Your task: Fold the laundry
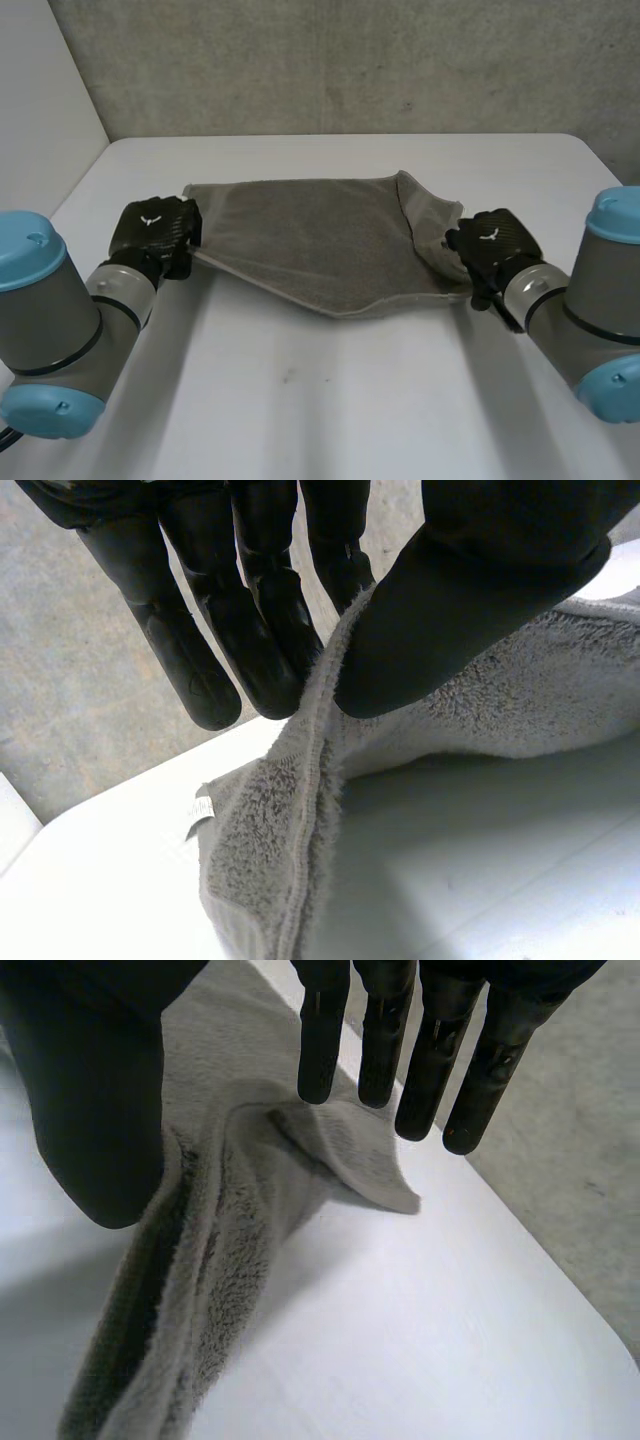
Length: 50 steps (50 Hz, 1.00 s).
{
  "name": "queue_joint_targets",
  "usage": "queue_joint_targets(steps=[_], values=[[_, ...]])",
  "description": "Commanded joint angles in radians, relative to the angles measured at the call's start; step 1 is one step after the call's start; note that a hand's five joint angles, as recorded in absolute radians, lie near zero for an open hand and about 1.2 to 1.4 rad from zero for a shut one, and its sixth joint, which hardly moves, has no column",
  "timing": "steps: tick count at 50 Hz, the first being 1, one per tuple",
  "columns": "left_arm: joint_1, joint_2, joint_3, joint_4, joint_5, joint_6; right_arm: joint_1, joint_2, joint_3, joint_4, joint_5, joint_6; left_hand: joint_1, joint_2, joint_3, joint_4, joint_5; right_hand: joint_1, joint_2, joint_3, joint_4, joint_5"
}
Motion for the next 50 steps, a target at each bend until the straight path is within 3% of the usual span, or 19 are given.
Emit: queue_joint_targets(steps=[1,16,21,26,35,43,50], values=[[-0.008,-0.006,-0.017,0.001,0.000,-0.002,-0.037,-0.016,0.033,-0.006,-0.005,0.020,0.216,0.179,0.180,0.179,0.191,0.088,0.034,0.040,0.043,0.047],[0.001,0.003,-0.019,-0.003,-0.002,-0.001,-0.088,-0.053,0.166,-0.027,-0.004,0.028,0.216,0.179,0.180,0.179,0.191,0.135,0.081,0.087,0.090,0.094],[0.002,0.046,-0.026,-0.025,-0.002,-0.001,-0.228,-0.047,0.125,-0.018,-0.011,0.048,0.216,0.179,0.180,0.179,0.191,0.150,0.096,0.102,0.105,0.109],[-0.007,0.058,-0.036,-0.061,0.002,-0.002,-0.279,0.011,0.091,-0.018,-0.005,0.039,0.216,0.179,0.180,0.179,0.191,0.182,0.128,0.134,0.137,0.141],[-0.034,0.098,-0.023,-0.091,0.000,-0.004,-0.275,-0.044,0.128,-0.020,-0.005,0.056,0.216,0.179,0.180,0.179,0.191,0.194,0.140,0.146,0.149,0.153],[-0.057,0.166,0.064,-0.144,-0.003,-0.009,-0.180,-0.237,0.215,-0.014,-0.022,0.119,0.216,0.179,0.180,0.179,0.191,0.188,0.134,0.140,0.143,0.147],[-0.088,0.206,0.183,-0.226,-0.005,-0.012,-0.102,-0.355,0.272,0.048,-0.123,0.184,0.216,0.179,0.180,0.179,0.191,0.191,0.137,0.143,0.146,0.150]])
